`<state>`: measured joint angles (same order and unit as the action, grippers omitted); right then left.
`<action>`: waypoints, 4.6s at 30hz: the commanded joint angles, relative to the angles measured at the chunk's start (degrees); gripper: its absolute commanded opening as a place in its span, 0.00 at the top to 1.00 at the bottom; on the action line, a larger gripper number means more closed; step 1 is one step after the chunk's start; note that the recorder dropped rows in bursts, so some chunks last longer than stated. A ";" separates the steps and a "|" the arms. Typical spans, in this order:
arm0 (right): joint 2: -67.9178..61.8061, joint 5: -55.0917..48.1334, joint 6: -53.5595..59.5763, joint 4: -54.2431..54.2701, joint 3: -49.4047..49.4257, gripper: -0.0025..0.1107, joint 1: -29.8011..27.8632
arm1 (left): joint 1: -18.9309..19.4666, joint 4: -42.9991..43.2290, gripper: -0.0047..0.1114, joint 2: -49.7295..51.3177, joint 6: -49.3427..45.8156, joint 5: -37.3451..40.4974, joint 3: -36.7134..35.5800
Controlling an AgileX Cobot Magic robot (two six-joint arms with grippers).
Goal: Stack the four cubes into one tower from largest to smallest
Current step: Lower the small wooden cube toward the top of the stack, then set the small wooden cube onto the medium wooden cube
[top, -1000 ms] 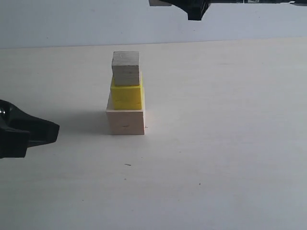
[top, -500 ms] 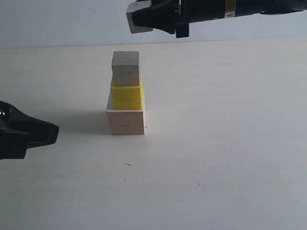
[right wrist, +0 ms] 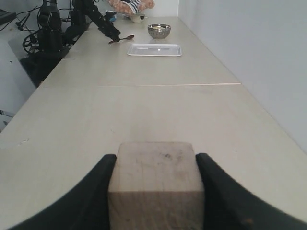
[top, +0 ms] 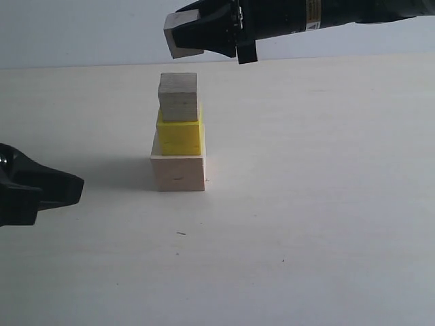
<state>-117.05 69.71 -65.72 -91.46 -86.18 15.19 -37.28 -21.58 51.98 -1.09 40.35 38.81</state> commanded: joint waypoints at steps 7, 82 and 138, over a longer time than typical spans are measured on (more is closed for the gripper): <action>-2.06 0.26 0.14 1.03 0.04 0.98 0.46 | 0.16 -0.26 0.95 -0.22 -0.05 -0.17 -0.10; -0.58 0.26 -4.87 1.29 0.13 0.98 1.45 | 0.16 1.73 0.95 -0.22 -0.16 -1.73 -0.10; -2.75 0.26 11.74 13.20 9.83 0.98 1.45 | 0.16 1.91 0.95 -0.22 -0.16 -1.53 -0.10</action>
<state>-120.01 69.66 -54.59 -79.26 -76.50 16.72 -37.28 -19.96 51.98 -1.09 39.28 38.81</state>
